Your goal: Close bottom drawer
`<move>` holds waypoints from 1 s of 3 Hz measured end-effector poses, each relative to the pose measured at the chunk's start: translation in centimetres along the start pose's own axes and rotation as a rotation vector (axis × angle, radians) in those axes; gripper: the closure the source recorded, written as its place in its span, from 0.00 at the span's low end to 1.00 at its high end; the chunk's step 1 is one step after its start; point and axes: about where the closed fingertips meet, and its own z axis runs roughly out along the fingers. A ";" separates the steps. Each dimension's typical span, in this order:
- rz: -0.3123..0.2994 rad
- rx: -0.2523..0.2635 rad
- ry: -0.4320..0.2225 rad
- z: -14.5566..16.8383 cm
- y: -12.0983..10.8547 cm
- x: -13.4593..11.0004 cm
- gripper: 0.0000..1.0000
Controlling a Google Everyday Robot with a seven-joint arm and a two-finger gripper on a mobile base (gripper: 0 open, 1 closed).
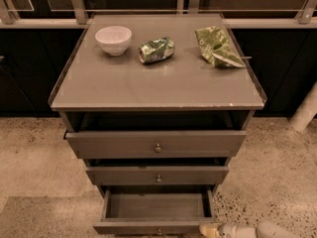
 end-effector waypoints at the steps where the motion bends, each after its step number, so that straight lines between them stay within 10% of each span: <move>1: 0.010 -0.006 0.002 0.7 -0.2 0.6 1.00; 3: 0.154 0.015 0.040 4.4 -5.4 4.3 1.00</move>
Offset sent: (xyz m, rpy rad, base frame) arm -0.0023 -0.0136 -0.0675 0.0335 0.1452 -0.0467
